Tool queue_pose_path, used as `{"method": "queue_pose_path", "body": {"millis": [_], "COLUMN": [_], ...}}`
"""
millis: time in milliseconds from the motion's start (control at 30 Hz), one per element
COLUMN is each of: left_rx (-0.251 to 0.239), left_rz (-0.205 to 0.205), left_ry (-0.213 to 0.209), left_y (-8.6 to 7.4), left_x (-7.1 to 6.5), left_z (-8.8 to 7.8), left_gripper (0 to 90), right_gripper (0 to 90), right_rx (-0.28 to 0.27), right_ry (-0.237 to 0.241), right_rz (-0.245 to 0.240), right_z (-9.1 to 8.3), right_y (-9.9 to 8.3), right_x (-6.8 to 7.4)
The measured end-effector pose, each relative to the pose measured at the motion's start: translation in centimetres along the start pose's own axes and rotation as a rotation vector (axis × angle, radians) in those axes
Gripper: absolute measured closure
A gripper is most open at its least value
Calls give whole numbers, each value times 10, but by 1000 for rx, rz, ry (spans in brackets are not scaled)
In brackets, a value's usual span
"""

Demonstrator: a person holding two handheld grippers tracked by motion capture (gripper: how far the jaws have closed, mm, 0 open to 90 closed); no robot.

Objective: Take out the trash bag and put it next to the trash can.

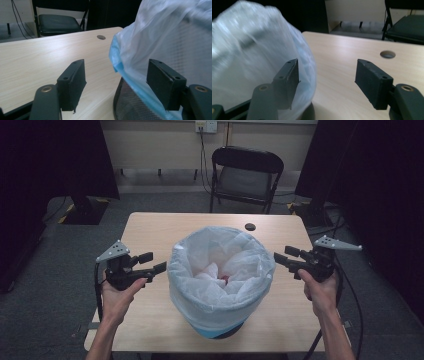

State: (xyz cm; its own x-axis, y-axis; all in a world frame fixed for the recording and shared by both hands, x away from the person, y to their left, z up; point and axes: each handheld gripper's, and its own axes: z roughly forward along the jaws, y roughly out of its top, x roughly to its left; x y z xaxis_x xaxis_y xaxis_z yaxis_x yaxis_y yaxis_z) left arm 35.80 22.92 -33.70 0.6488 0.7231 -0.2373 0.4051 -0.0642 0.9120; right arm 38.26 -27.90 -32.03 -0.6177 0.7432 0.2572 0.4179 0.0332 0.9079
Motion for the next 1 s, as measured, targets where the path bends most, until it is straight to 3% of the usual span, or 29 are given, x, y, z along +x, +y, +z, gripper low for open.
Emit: {"method": "queue_pose_path", "body": {"millis": [100,200,233,367,467,600,767,800,867,900,1000], "left_rx": [-5,-83,-83,-112,-101,-71,-62,-59,-39,-29,-11], "left_rz": [13,26,26,72,120,132,95,89,91,93,110], "left_ry": [8,15,15,-36,-84,-119,-123,-125,-111,-93,-67], "left_y": [16,35,35,43,45,46,46,45,45,44,45], "left_x": [-4,-14,-14,-31,-46,-59,-58,-57,-57,-58,-59], "left_z": [-8,-25,-25,-33,-32,-22,-4,-1,5,7,10], "left_gripper": [322,325,336,348,298,218,194,197,236,260,383], "right_gripper": [351,315,315,243,214,184,186,210,394,439,615], "right_rx": [-15,-47,-47,-52,-41,-3,43,52,62,53,41], "right_ry": [0,7,7,37,82,138,146,147,119,95,61], "right_rz": [-14,-37,-37,-54,-65,-87,-110,-117,-130,-131,-142], "right_z": [-6,-16,-16,-19,-17,-9,0,2,5,5,4], "right_y": [11,30,30,35,34,27,23,22,21,22,26], "right_x": [5,17,17,32,43,62,72,74,76,76,72]}}
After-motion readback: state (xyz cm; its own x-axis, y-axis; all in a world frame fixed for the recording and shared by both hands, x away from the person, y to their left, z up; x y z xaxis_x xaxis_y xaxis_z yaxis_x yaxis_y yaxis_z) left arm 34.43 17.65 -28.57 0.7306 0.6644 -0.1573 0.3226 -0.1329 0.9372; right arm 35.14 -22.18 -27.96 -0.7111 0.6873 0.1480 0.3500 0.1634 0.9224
